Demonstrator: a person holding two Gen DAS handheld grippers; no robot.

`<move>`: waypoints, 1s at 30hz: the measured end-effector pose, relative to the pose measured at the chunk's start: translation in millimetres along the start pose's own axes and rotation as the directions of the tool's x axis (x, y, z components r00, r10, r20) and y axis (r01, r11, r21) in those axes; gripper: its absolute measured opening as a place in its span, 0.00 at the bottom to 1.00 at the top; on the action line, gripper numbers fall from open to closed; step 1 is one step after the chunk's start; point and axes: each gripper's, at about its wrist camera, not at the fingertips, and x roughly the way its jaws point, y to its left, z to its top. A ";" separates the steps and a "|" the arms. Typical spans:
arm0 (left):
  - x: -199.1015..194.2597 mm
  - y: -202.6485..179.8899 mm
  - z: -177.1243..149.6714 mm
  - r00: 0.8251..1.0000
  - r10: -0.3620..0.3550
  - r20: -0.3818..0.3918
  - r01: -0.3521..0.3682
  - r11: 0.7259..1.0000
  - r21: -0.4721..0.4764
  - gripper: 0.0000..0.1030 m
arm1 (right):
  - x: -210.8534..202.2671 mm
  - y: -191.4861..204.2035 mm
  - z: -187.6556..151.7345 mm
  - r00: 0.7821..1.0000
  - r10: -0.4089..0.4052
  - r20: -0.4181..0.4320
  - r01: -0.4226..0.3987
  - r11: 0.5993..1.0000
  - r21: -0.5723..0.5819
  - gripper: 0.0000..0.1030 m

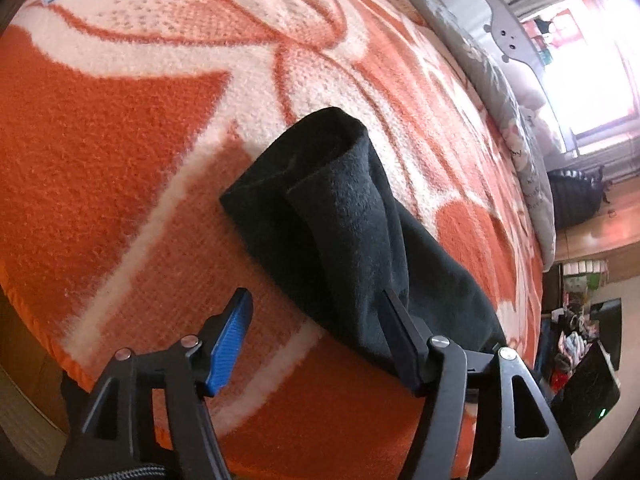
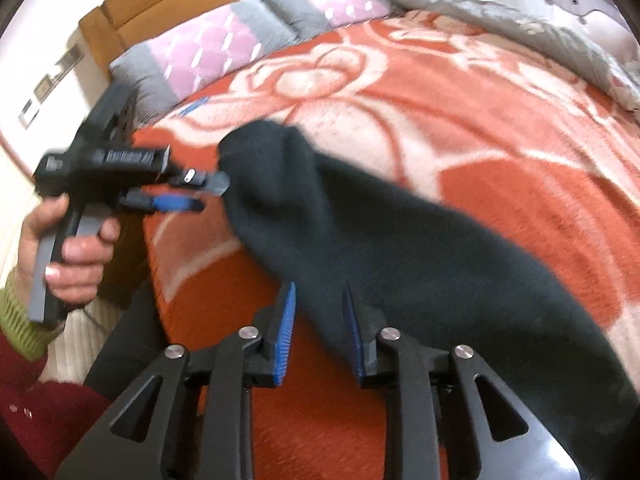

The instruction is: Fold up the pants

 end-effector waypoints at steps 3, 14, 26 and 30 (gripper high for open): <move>4.4 -3.9 7.6 0.999 0.054 0.007 -0.054 0.999 0.005 0.64 | -0.3 -36.8 20.0 0.997 -0.070 0.036 0.065 0.992 0.111 0.53; 15.9 24.7 4.6 0.996 0.086 0.009 -0.085 0.996 -0.037 0.64 | 67.1 -119.8 53.3 0.989 -0.094 -0.115 0.117 0.970 0.211 0.52; 42.3 2.4 16.4 0.995 0.081 0.050 -0.083 0.995 0.048 0.53 | 99.7 -91.4 39.7 0.972 -0.030 -0.233 0.042 0.998 0.046 0.28; 44.5 -5.0 18.9 0.997 0.023 0.070 -0.029 0.996 0.087 0.22 | 93.7 -81.2 43.4 0.975 -0.068 -0.211 0.073 0.997 0.016 0.16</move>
